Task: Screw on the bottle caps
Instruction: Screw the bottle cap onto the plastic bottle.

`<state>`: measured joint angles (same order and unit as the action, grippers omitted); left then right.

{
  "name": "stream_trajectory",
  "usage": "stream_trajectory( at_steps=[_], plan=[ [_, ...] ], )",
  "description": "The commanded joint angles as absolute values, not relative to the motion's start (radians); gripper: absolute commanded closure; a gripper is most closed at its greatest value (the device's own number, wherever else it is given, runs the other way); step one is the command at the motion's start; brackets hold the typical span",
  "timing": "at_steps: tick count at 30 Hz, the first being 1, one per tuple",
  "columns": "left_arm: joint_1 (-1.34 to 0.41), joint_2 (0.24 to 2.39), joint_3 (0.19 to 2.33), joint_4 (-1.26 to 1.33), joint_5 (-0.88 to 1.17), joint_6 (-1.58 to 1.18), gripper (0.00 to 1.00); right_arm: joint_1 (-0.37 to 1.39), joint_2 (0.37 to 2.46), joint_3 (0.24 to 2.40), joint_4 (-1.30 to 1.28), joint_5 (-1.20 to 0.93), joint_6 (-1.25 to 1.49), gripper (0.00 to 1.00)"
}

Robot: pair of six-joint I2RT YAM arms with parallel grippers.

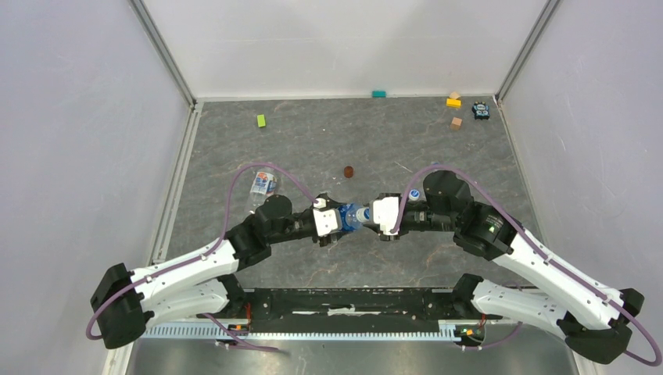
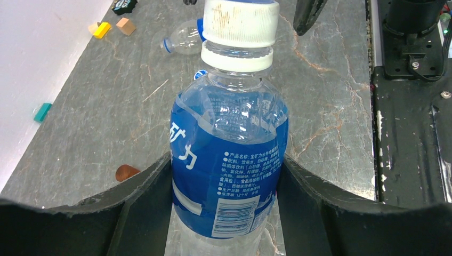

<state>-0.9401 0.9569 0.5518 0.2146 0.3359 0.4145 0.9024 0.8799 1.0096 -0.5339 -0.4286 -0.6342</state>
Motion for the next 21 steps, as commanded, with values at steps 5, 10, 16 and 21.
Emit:
stream_trajectory(
  at_steps=[5,10,16,21],
  plan=[
    [-0.944,0.956,0.589,0.236,0.347,0.392,0.98,0.904,0.887,1.032,-0.545,-0.429,-0.675,0.55],
    [-0.945,0.955,0.591,0.236,0.348,0.392,0.98,0.903,0.901,1.027,-0.543,-0.42,-0.667,0.6],
    [-0.945,0.949,0.59,0.238,0.311,0.395,0.98,0.904,0.908,1.001,-0.49,-0.393,-0.585,0.73],
    [-0.945,0.948,0.596,0.227,0.215,0.418,0.98,0.903,0.914,0.957,-0.395,-0.332,-0.421,0.87]
  ],
)
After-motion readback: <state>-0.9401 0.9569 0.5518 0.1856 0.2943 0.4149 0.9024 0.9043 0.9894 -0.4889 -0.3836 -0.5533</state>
